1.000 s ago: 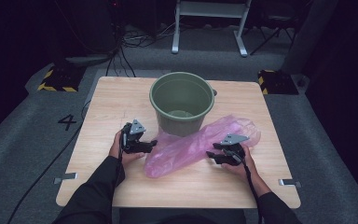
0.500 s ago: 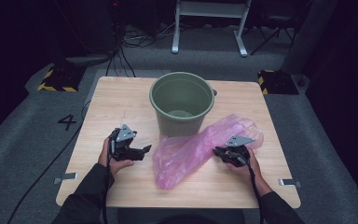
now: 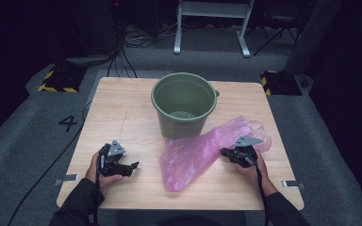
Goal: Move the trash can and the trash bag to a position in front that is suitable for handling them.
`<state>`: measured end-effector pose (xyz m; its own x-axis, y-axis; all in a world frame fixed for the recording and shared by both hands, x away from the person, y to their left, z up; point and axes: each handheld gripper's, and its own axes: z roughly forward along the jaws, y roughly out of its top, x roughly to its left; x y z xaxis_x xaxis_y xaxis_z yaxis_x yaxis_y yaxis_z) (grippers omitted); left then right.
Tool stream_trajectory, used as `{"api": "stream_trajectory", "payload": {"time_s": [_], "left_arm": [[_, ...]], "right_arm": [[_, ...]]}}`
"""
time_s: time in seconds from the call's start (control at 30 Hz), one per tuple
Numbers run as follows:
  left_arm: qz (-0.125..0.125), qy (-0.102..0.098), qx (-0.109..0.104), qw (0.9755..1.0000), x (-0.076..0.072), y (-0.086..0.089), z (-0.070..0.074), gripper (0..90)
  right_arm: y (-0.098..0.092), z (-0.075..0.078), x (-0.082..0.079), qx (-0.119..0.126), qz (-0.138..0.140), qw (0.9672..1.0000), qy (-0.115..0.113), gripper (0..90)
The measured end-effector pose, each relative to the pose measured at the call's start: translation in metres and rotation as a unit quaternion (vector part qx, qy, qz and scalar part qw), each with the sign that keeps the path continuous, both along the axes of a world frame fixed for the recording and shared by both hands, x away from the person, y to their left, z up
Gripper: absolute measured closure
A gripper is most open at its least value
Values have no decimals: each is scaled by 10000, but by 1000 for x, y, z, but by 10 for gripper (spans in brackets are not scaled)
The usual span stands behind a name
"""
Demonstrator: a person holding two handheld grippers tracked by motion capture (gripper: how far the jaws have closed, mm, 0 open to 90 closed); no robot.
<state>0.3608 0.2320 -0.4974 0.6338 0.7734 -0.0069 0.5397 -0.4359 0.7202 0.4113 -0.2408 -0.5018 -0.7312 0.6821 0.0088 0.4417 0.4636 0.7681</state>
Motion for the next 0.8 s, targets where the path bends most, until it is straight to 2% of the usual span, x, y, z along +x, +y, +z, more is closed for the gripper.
{"api": "stream_trajectory", "payload": {"time_s": [0.1,0.17,0.23,0.43,0.63,0.8], "left_arm": [[46,-30,-29,10000,3,1,-1,169],[59,42,-128,9999,6,3,-3,171],[31,90,-60,9999,8,4,-6,168],[20,21,71,10000,9,2,-6,154],[62,22,58,10000,9,2,-7,146],[75,41,60,9999,10,2,-6,145]], "right_arm": [[1,0,0,-30,1,10000,-26,887],[1,0,1,-29,14,10000,-16,888],[1,0,1,-24,-1,10000,-14,891],[1,1,1,-68,-4,10000,-47,895],[0,4,-1,-46,4,9999,-138,897],[-4,10,-4,83,-45,9996,-271,897]]}}
